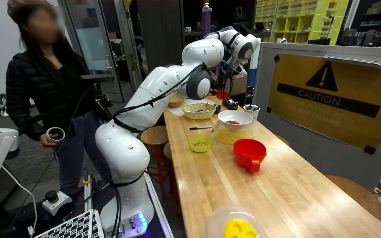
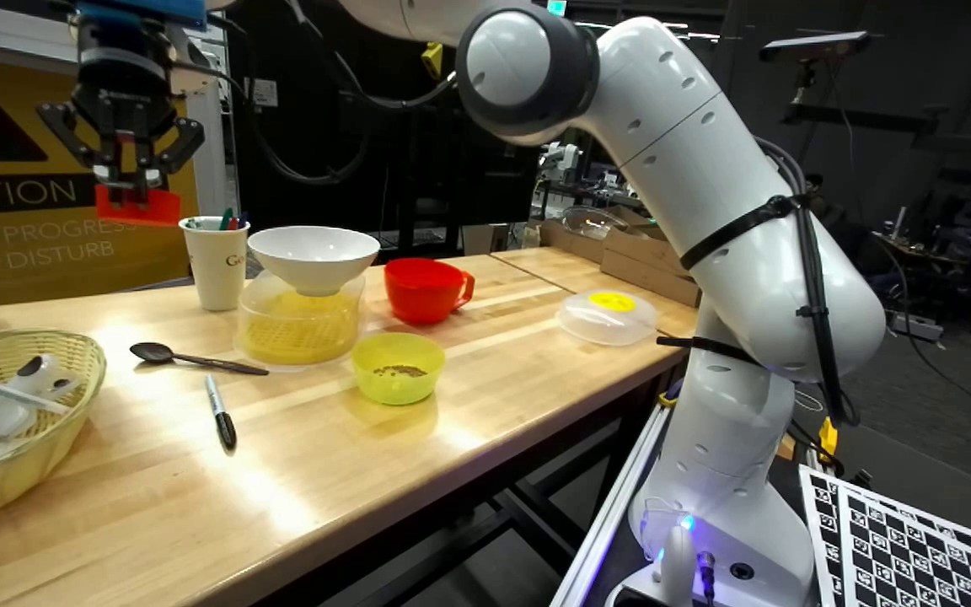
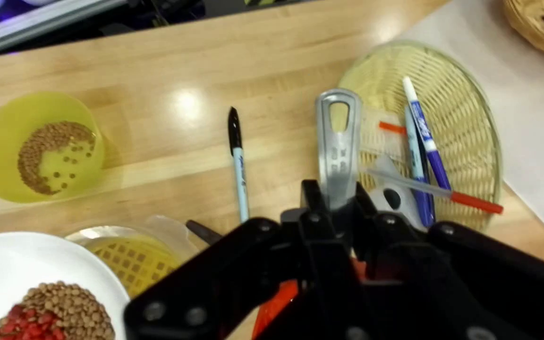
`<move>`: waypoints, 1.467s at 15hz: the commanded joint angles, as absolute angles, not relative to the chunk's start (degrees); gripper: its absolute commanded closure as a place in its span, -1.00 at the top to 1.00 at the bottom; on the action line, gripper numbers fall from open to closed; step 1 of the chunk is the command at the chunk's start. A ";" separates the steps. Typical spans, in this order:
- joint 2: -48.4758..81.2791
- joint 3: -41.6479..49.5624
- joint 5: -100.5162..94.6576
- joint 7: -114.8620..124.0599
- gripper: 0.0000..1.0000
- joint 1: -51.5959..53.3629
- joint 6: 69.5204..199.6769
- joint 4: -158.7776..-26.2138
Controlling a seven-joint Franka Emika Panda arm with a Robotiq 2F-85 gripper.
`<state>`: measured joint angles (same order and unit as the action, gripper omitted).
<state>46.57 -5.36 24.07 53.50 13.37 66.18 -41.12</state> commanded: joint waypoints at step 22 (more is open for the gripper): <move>36.15 3.51 14.83 65.81 -0.92 17.34 98.45 -53.89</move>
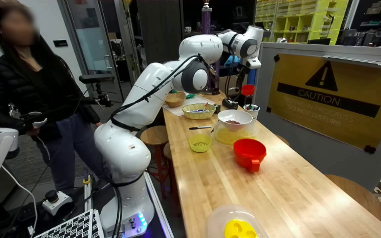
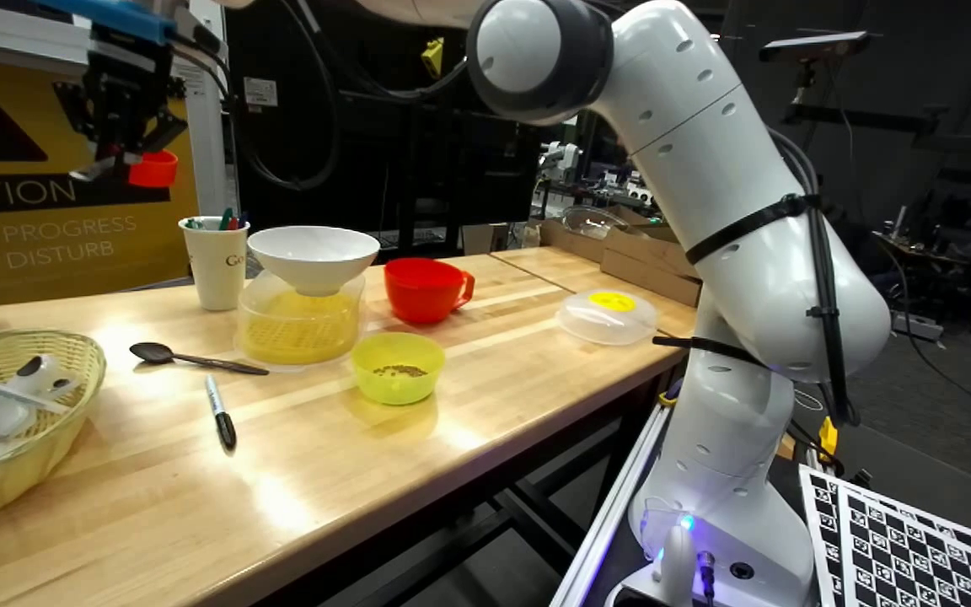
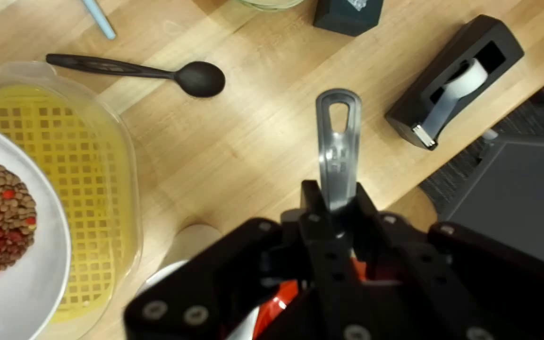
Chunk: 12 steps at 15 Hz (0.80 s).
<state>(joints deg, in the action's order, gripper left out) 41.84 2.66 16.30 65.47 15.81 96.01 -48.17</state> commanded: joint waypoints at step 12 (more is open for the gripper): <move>20.78 4.85 15.32 57.69 -0.92 14.98 109.60 -81.24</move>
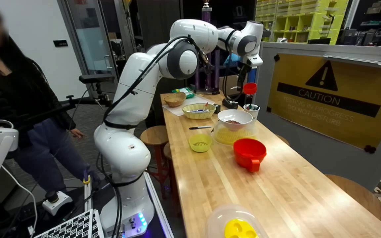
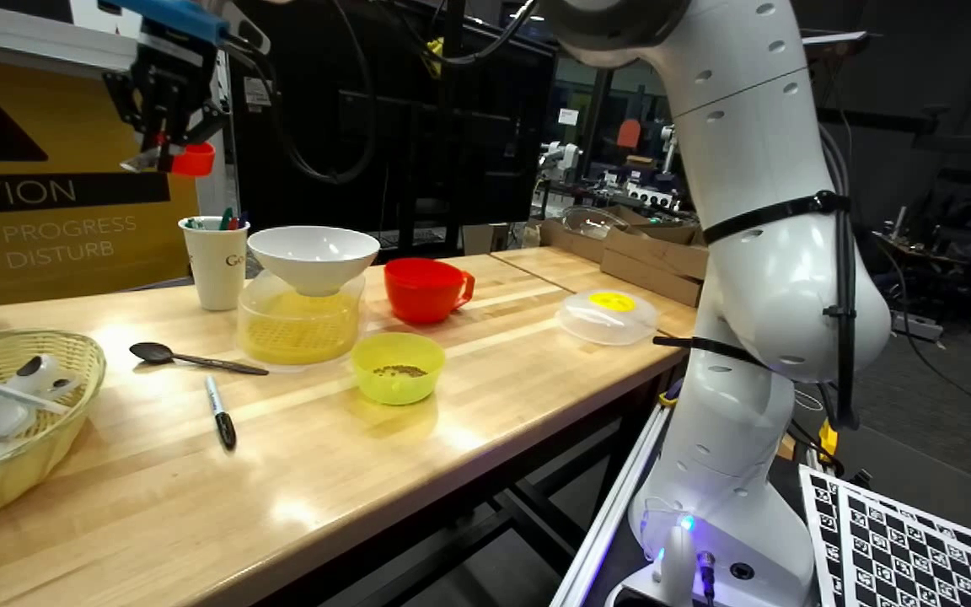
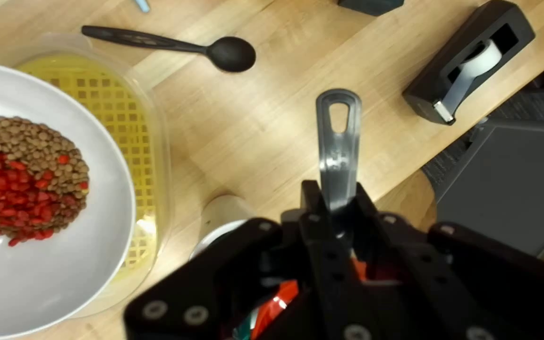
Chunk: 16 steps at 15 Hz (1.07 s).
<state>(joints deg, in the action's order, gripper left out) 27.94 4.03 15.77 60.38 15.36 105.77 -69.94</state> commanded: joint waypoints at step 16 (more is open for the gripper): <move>1.32 -1.16 10.98 58.59 -0.92 8.45 114.99 -105.91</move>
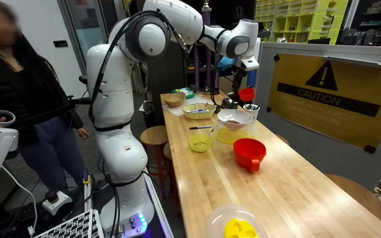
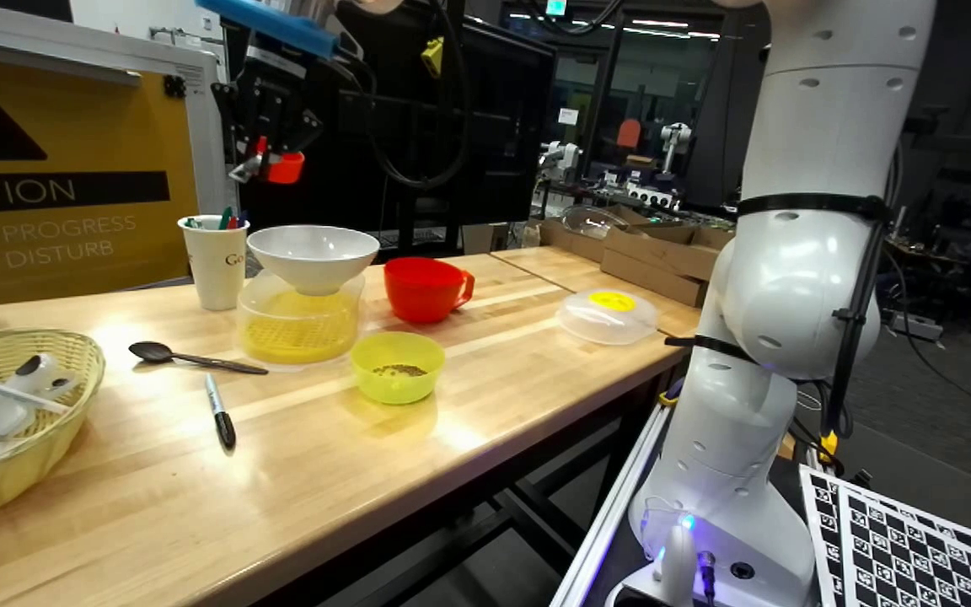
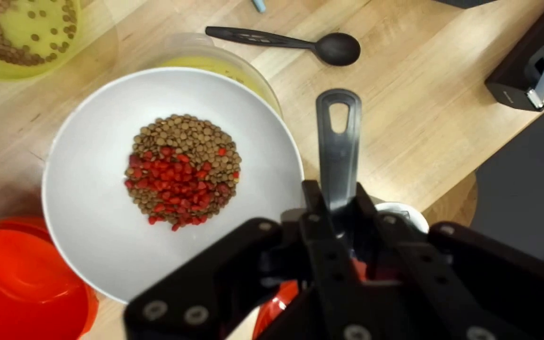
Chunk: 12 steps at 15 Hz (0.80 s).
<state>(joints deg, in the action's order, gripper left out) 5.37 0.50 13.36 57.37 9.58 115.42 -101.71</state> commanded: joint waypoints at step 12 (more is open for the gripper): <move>-0.99 -2.99 9.89 54.72 -0.92 7.23 102.67 -108.65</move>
<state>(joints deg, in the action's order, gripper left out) 1.06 -1.90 9.62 56.88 8.51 105.43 -107.64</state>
